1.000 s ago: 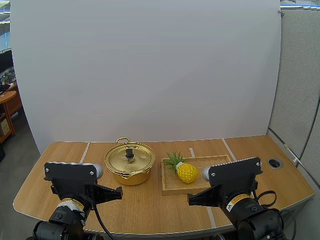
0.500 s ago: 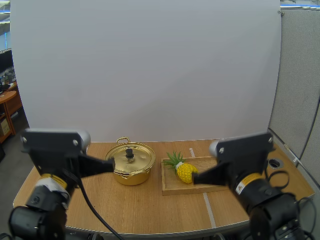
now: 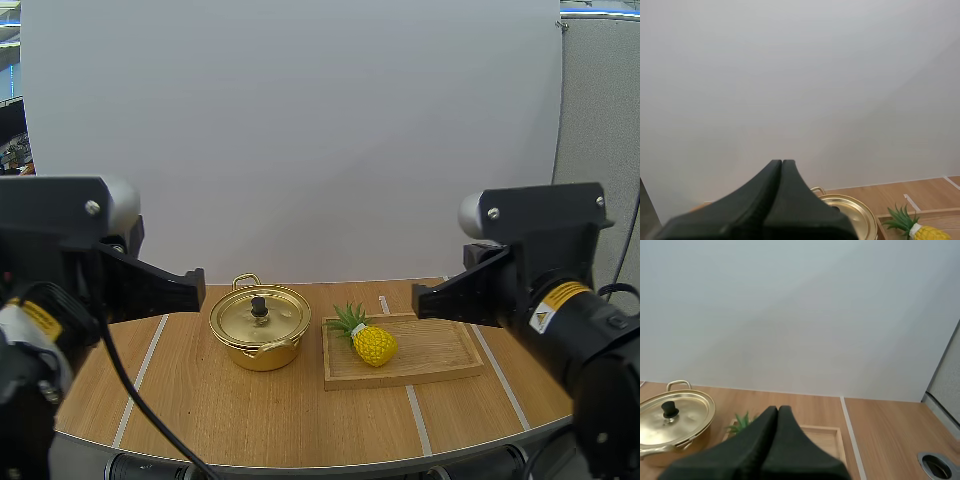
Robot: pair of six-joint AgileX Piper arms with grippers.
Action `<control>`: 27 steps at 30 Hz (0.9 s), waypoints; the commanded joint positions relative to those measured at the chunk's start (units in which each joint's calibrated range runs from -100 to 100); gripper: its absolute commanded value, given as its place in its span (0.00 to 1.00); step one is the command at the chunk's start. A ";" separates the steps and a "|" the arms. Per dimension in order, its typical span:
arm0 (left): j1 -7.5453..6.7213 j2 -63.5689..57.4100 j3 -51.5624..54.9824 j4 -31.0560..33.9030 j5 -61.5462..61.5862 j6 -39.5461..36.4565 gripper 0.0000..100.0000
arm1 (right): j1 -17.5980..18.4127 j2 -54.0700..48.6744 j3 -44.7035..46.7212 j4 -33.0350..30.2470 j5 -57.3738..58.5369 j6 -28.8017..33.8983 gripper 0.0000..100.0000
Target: Open the pot, put the pineapple inside, and close it
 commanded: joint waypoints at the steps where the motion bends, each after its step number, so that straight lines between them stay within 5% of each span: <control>1: -0.04 0.00 -10.30 0.23 18.01 -0.12 0.00 | -0.30 -0.12 -11.39 0.01 26.62 0.06 0.00; 13: -0.04 2.71 -10.91 -0.23 20.21 2.39 0.00 | -0.30 2.75 -12.41 3.87 33.09 -4.09 0.00; 27: -0.04 29.17 -10.91 -9.75 14.59 7.74 0.00 | -0.23 30.99 -12.57 7.73 23.05 -5.17 0.00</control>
